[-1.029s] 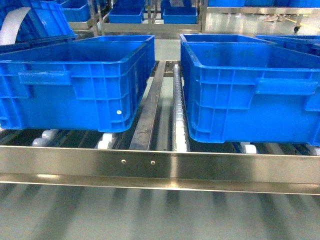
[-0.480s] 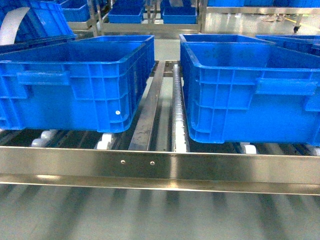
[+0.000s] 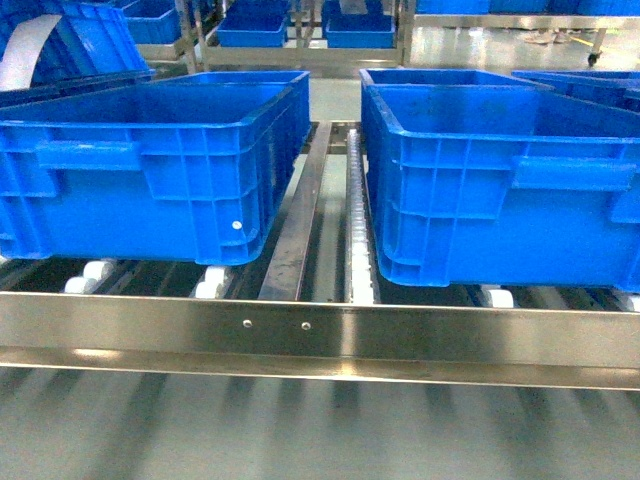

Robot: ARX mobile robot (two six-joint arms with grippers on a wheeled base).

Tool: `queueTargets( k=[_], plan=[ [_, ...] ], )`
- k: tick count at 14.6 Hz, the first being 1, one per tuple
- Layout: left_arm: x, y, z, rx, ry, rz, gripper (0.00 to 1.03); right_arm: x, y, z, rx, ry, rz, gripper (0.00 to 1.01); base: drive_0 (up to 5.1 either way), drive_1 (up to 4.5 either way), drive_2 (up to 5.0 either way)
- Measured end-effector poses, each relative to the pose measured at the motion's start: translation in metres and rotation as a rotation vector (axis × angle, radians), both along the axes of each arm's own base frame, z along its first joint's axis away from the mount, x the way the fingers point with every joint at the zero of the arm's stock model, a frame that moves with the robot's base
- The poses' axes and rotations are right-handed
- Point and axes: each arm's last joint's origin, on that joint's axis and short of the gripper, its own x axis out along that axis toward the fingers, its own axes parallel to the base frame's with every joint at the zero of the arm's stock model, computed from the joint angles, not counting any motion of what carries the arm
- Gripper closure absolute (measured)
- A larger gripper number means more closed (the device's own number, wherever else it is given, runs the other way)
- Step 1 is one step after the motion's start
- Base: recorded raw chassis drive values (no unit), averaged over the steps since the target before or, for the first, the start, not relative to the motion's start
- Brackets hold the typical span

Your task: Sort blue parts and orange caps into right shelf containers

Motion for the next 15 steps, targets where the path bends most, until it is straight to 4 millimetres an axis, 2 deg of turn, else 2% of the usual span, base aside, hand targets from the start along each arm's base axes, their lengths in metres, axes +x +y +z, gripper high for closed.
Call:
queueTargets(
  k=[2,3,4,6,7,15],
  plan=[
    [-0.008,0.0,-0.01,-0.004,0.027,-0.001,1.01,-0.004,-0.001,-0.001,0.0,-0.002,-0.004,0.99,0.0,0.0,0.0],
    [-0.017,0.0,-0.024,-0.003,0.072,-0.003,1.01,-0.009,-0.001,-0.003,0.0,-0.009,-0.003,0.99,0.0,0.0,0.0],
    [-0.025,0.0,-0.028,-0.003,0.074,-0.003,1.01,-0.013,-0.001,-0.005,0.0,-0.007,-0.003,0.99,0.0,0.0,0.0],
    [-0.04,0.0,-0.027,-0.003,0.032,-0.002,1.01,-0.022,-0.001,-0.009,0.0,-0.001,-0.003,0.99,0.0,0.0,0.0],
    [-0.058,0.0,-0.04,-0.003,0.057,-0.002,1.01,-0.031,-0.001,-0.019,0.001,0.003,-0.005,0.99,0.0,0.0,0.0],
    [-0.075,0.0,-0.045,-0.003,0.056,-0.003,1.01,-0.04,-0.001,-0.015,0.001,-0.02,-0.006,0.99,0.0,0.0,0.0]
  ],
)
